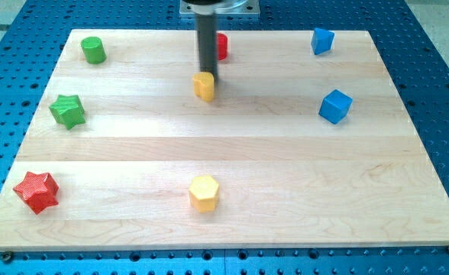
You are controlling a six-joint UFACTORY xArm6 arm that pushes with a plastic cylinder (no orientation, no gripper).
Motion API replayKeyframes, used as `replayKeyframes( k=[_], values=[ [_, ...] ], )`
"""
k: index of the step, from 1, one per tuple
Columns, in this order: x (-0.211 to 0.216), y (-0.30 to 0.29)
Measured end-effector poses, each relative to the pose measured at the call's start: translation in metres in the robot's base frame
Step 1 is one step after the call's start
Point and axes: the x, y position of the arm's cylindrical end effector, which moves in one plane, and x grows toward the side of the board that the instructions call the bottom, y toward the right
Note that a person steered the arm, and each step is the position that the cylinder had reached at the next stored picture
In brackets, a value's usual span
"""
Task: Move the yellow heart towards the bottom right corner of the board
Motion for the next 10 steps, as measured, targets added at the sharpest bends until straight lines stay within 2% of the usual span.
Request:
replayKeyframes(
  k=[1,2,3,4,5,6,7,8,9,10],
  values=[
    [0.089,0.018],
    [0.038,0.006],
    [0.031,-0.054],
    [0.082,-0.057],
    [0.065,-0.082],
    [0.093,-0.111],
    [0.116,-0.028],
    [0.121,0.079],
    [0.123,0.062],
    [0.116,-0.029]
  ],
)
